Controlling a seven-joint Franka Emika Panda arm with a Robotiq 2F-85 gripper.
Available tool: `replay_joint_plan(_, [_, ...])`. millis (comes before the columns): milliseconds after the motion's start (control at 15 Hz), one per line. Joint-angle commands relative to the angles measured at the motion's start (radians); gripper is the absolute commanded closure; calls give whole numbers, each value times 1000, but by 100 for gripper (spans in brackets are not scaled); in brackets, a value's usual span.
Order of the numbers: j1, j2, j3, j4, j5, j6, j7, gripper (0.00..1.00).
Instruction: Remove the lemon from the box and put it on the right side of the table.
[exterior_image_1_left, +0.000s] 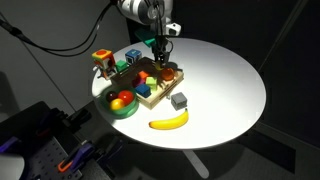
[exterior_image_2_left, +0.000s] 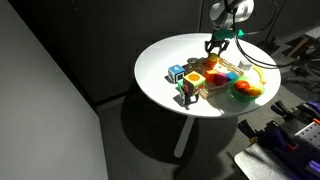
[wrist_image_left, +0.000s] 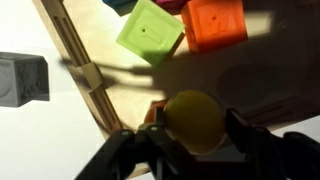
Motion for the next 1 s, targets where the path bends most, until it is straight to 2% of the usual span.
replay_joint_plan(0, [-31,-48,-8,-29,-9,-20,-9,62])
replay_joint_plan(467, [-85,-11,-33,24,-11,-37,-5,62])
replay_joint_plan(933, [-111,22,-64,62,-22,-29,5,62])
